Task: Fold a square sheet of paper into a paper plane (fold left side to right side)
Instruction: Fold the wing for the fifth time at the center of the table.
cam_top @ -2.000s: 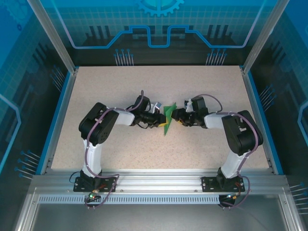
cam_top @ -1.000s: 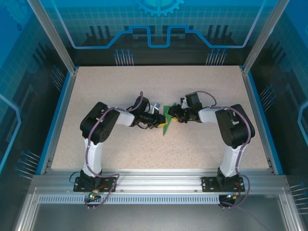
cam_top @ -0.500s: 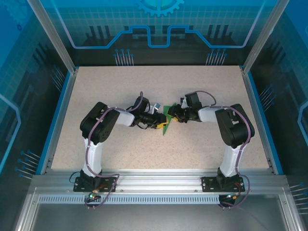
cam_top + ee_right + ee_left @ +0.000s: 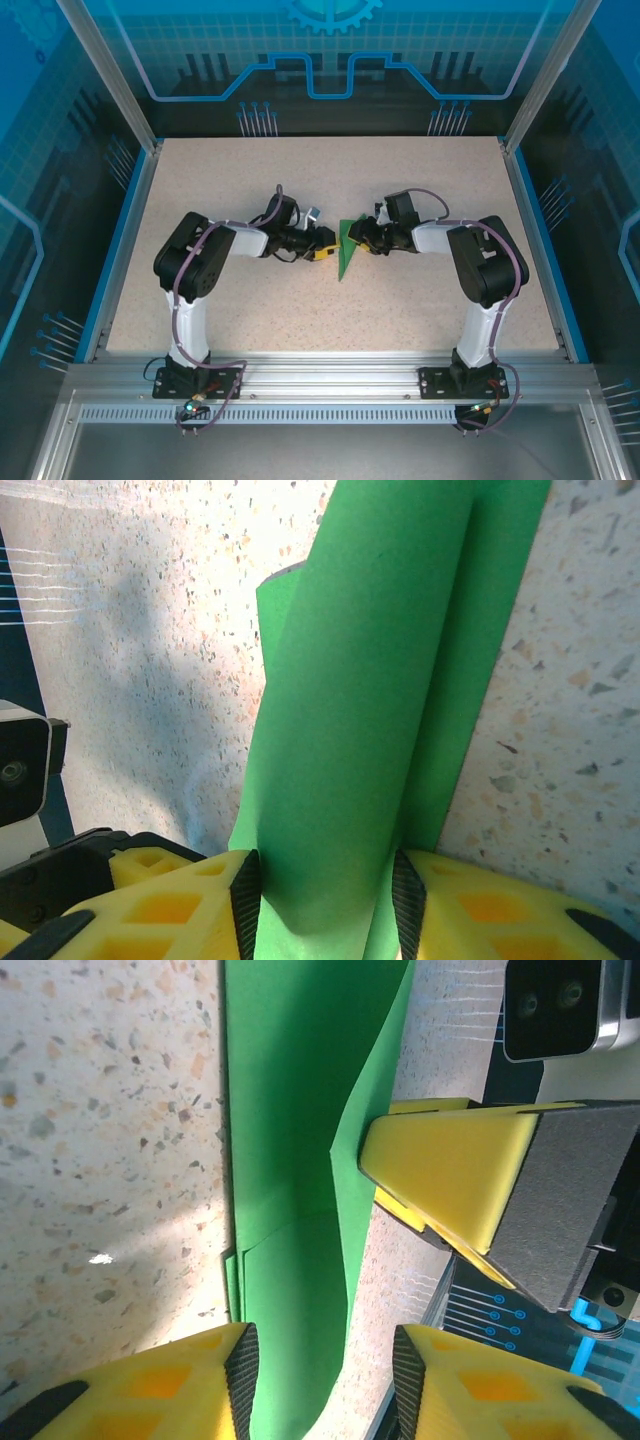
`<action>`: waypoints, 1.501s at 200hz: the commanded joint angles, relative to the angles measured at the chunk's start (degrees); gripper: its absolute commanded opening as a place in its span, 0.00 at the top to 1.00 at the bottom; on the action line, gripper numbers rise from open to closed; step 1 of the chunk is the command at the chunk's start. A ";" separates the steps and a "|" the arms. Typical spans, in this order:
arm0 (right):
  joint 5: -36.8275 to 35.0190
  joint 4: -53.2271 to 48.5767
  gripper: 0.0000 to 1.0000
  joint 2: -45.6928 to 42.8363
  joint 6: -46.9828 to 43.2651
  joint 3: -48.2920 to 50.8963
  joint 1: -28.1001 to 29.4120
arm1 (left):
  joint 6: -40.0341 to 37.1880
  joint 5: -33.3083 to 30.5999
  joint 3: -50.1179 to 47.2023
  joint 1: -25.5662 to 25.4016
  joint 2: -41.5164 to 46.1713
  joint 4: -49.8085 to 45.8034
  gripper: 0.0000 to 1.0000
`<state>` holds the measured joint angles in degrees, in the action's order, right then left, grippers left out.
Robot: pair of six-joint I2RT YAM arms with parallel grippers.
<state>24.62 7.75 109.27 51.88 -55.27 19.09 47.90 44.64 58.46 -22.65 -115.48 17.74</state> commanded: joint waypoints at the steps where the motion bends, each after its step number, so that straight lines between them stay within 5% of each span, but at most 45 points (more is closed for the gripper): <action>1: -1.38 -4.05 0.58 2.93 -0.48 0.68 0.74 | -0.92 0.42 2.64 -0.01 -1.68 -1.32 0.57; 163: -1.07 -4.49 0.58 3.04 -0.67 0.69 0.86 | 0.44 2.25 9.28 -1.42 -7.69 -1.32 0.69; 233: -1.25 -5.55 0.58 3.35 -1.12 0.47 0.86 | -4.49 -1.23 11.46 -1.40 -7.94 -7.78 0.89; 300: -1.42 -6.60 0.58 3.78 -1.54 -0.01 0.86 | -6.67 -2.25 12.80 -1.42 -8.97 -9.21 0.97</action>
<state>24.64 6.63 109.54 51.62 -55.90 19.09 43.33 43.20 69.63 -23.81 -122.98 10.35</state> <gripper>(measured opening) 0.419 0.056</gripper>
